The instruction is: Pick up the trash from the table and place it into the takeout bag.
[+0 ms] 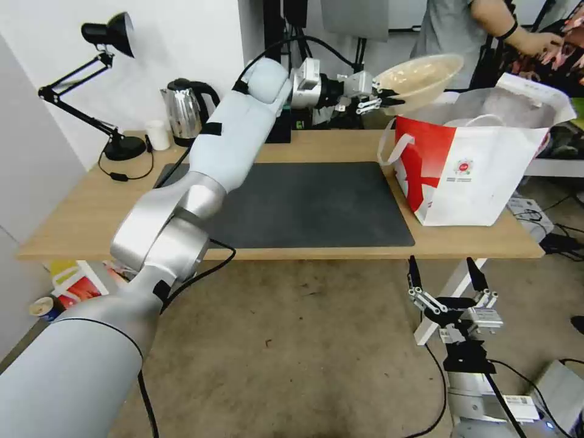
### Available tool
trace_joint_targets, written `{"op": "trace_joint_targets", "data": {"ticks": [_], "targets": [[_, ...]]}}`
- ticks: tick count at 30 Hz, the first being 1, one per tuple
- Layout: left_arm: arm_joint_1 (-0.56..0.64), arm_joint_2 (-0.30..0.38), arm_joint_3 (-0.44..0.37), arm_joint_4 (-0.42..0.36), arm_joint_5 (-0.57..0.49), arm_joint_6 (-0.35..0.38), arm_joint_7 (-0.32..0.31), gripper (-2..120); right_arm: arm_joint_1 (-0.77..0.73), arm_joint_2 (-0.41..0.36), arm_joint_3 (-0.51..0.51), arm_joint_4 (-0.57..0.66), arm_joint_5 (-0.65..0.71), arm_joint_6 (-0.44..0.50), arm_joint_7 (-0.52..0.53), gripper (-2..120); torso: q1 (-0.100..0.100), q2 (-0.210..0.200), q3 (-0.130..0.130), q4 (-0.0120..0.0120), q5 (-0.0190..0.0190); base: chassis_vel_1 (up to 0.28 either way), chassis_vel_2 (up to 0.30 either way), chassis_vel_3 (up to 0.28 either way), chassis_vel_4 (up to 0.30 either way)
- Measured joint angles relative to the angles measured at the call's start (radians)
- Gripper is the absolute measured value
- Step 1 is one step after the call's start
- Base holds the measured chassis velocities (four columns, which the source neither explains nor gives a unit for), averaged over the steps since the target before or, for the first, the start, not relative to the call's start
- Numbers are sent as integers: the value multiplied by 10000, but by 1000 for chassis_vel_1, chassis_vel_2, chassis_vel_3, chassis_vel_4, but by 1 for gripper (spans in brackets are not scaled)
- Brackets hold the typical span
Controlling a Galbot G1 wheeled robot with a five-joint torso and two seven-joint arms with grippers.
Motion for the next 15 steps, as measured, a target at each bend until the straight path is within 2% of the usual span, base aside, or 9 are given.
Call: {"op": "trace_joint_targets", "data": {"ticks": [15], "targets": [[89, 4, -12, 128, -81, -71, -238, 1, 0, 0, 0, -1, -1, 0, 0, 100, 0, 0, 1, 0, 0, 0, 0, 0, 0]]}}
